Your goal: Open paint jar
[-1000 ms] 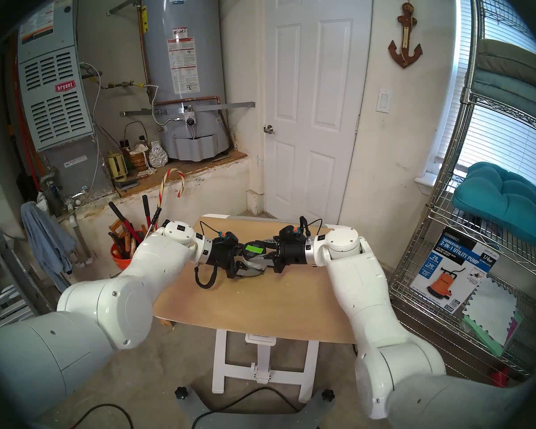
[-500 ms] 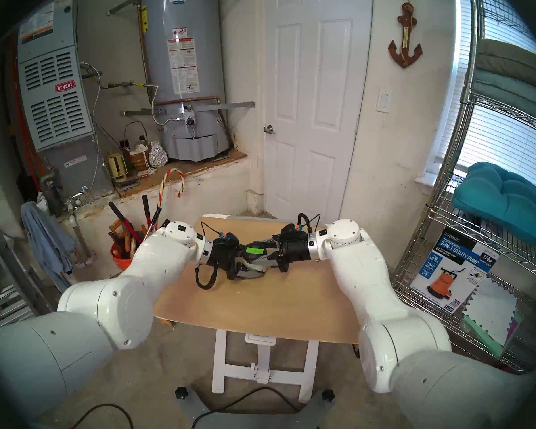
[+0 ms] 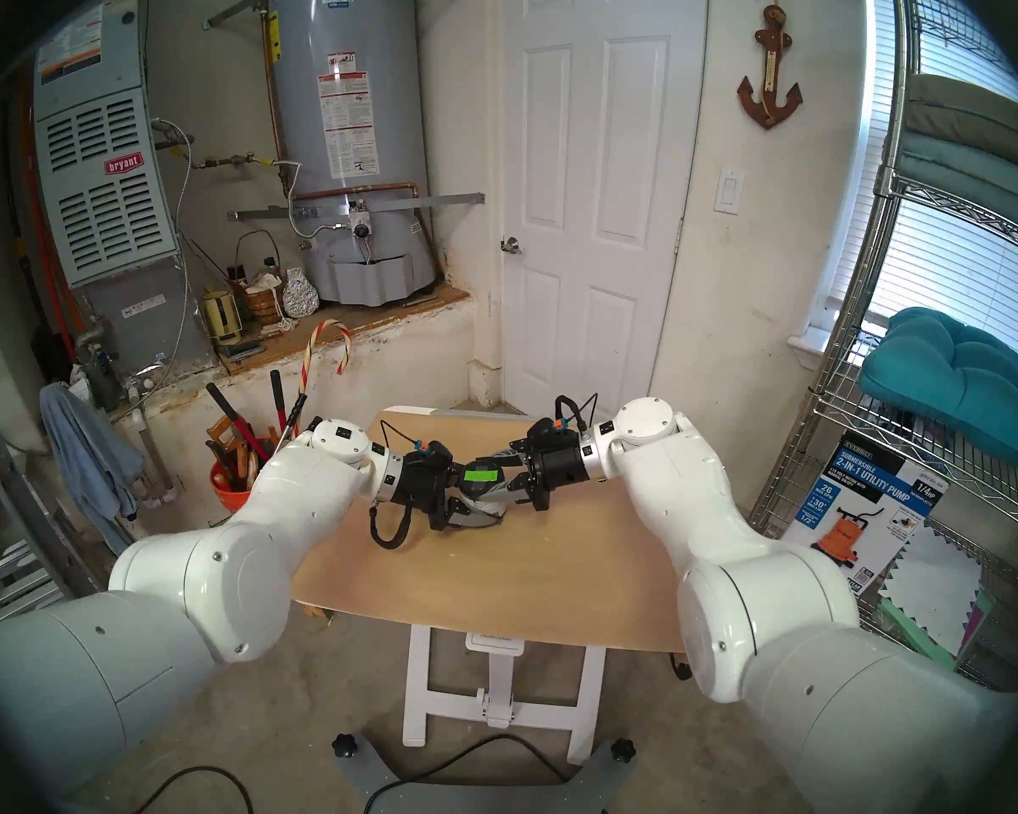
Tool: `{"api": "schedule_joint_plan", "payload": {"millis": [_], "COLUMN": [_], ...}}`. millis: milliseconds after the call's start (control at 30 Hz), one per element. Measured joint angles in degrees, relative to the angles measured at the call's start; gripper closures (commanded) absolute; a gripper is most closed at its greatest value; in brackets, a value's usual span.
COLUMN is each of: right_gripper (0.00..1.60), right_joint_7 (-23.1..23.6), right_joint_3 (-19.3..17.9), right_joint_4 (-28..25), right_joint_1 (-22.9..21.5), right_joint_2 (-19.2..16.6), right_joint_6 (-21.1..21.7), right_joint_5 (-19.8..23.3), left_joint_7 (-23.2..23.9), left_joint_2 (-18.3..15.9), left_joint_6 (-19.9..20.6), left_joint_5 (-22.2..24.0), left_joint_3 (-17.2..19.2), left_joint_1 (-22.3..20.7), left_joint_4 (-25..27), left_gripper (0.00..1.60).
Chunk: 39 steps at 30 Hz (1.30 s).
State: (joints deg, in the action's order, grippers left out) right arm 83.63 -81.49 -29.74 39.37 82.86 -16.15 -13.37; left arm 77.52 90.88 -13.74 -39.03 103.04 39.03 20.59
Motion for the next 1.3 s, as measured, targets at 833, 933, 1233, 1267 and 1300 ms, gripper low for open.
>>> {"api": "schedule_joint_plan", "payload": {"millis": [833, 933, 1233, 1267, 1300], "right_gripper": [1.6, 1.6, 1.6, 1.6, 1.6], "right_joint_7": [-0.38, -1.15, -3.66, -3.82, -4.04], "right_joint_3": [0.65, 1.07, 3.9, 4.16, 4.5], "right_joint_4": [11.14, 11.93, 13.87, 14.07, 14.3], "right_joint_1": [-5.89, -6.35, -8.46, -8.66, -8.93], "right_joint_2": [1.05, 1.32, 2.38, 2.45, 2.53], "right_joint_6": [-6.53, -7.4, -9.88, -10.05, -10.27], "right_joint_5": [0.11, 0.07, -1.36, -1.52, -1.72], "left_joint_7": [0.43, 0.43, 0.34, 0.34, 0.35], "left_joint_2": [-0.14, -0.33, -1.05, -1.08, -1.12], "left_joint_6": [-0.25, -0.37, -0.56, -0.57, -0.58], "left_joint_5": [-0.78, -0.93, -1.82, -1.89, -1.98], "left_joint_3": [0.52, 0.64, 0.76, 0.77, 0.79], "left_joint_1": [-0.36, -0.48, -1.07, -1.12, -1.17], "left_joint_4": [-0.3, -0.39, -0.59, -0.64, -0.68], "left_gripper": [1.6, 1.6, 1.6, 1.6, 1.6]}}
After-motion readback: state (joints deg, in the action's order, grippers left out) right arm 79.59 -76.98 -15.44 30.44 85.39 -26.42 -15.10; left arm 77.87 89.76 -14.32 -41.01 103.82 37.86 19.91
